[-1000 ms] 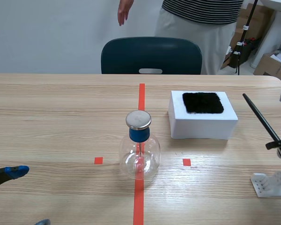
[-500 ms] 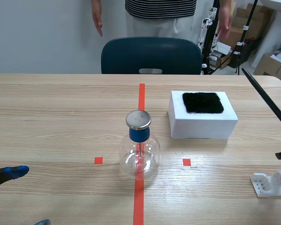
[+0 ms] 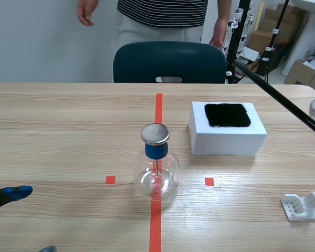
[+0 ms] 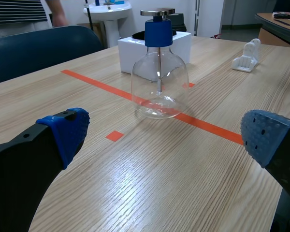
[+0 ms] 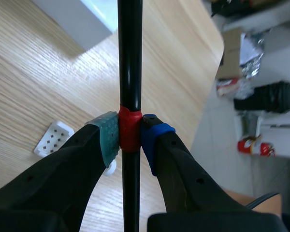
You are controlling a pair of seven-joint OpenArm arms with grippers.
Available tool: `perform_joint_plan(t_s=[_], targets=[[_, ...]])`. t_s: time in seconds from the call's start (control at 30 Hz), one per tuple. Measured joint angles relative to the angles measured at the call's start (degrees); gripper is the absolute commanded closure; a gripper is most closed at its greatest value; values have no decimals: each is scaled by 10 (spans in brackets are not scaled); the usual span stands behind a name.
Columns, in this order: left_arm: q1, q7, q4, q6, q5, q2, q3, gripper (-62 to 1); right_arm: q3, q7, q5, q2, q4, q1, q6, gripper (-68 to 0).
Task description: Do the electroscope experiment. pick up the black charging rod
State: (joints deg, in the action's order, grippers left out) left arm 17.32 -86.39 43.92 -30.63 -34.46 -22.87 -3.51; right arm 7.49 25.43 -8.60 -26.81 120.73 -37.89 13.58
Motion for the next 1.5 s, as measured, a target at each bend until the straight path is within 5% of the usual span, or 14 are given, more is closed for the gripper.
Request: perform_joint_plan(t_s=[0.47,0.77,0.97,1.5], targets=[[0,0,0,0,0,0,0,-623,-32,-248,-306,56,44,-114,1,-2],[0,0,0,0,0,0,0,-623,-50,-400,-417,55,44,-173,-92,-2],[0,0,0,0,0,0,0,-623,-50,-464,-435,55,44,-210,-124,-2],[0,0,0,0,0,0,0,-623,-50,-500,-441,55,19,-217,-123,-2]])
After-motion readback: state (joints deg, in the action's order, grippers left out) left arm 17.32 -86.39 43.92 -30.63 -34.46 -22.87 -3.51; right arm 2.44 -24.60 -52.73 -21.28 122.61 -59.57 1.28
